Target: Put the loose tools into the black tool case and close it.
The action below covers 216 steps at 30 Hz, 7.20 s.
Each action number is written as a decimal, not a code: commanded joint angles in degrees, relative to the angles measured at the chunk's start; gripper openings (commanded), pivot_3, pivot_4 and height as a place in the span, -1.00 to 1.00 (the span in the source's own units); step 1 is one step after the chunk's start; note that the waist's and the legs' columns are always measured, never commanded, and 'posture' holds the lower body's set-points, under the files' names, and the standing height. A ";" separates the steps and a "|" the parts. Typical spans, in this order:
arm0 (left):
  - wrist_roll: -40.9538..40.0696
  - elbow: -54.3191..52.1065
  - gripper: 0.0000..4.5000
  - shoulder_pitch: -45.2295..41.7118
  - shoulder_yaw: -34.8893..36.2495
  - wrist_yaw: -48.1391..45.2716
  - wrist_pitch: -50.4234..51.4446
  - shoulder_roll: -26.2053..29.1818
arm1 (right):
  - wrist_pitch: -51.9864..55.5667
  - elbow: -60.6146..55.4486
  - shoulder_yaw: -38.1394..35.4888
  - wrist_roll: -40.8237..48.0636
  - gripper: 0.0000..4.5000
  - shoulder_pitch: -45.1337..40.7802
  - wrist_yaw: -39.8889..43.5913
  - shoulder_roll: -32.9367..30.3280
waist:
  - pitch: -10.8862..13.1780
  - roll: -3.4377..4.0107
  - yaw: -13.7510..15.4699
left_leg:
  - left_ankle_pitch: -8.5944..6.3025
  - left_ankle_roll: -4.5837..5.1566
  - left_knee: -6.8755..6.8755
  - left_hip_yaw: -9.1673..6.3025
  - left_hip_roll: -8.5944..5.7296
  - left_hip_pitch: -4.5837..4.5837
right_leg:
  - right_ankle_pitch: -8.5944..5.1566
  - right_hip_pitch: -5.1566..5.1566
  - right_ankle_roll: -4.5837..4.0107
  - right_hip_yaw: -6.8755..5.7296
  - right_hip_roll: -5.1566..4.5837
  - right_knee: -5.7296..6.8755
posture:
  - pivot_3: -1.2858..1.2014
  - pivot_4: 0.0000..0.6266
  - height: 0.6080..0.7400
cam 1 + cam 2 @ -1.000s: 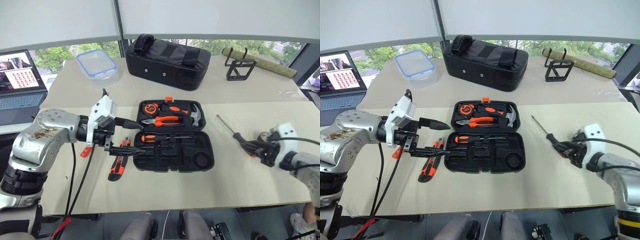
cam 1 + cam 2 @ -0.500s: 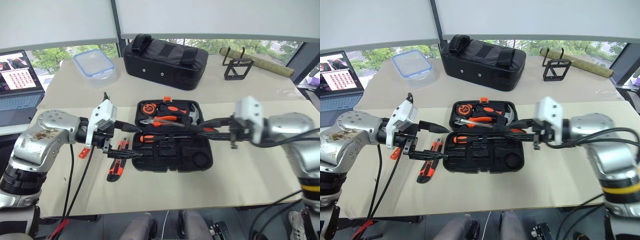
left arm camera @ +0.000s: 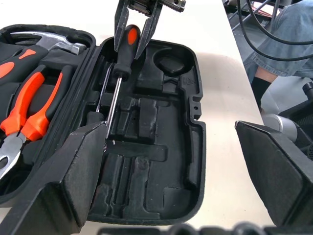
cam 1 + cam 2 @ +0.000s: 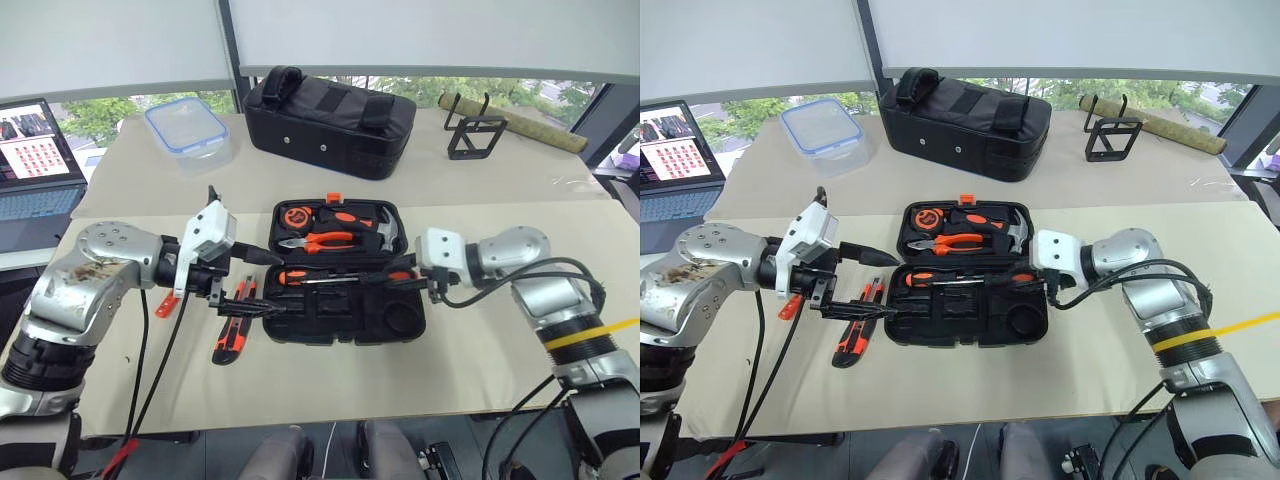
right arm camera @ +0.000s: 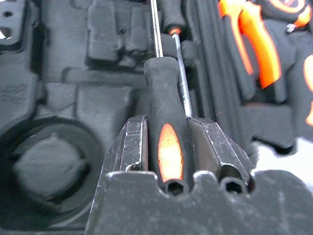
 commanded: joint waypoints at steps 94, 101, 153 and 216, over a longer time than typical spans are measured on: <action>10.98 14.38 1.00 7.71 5.86 30.67 22.31 6.44 | 43.19 -39.16 -15.78 33.81 0.98 4.77 -9.27 -0.35 | 0.09 0.04 0.51 | -0.17 -0.16 -0.16 -0.05 -0.04 0.04 | -0.01 0.01 -0.07 -0.15 -0.10 0.08 | 0.03 -0.52 0.64; 13.14 19.95 0.35 6.23 1.79 28.28 18.97 5.23 | 43.65 -41.24 -16.68 34.67 1.00 6.69 -11.41 -1.35 | 0.09 0.05 0.67 | -0.16 -0.16 -0.14 -0.06 -0.02 0.07 | -0.01 0.01 -0.07 -0.16 -0.09 0.07 | 0.03 -0.52 0.64; 26.50 22.13 0.24 -25.43 -24.39 -8.02 0.55 -14.78 | 44.04 -49.03 -28.15 37.46 1.00 26.30 -25.69 -7.94 | 0.17 -0.14 1.09 | 0.11 0.33 0.15 -0.17 -0.06 -0.18 | 0.00 0.04 -0.06 -0.42 -0.23 0.03 | 0.03 -0.52 0.64; 7.68 -10.32 0.99 27.29 30.43 16.63 24.00 4.30 | 42.90 -39.45 -21.14 40.55 1.00 14.71 -13.66 -10.57 | 0.21 -0.17 0.93 | -0.10 -0.03 -0.01 -0.15 -0.01 0.06 | 0.00 0.12 -0.09 -0.63 -0.03 -0.05 | 0.03 -0.52 0.64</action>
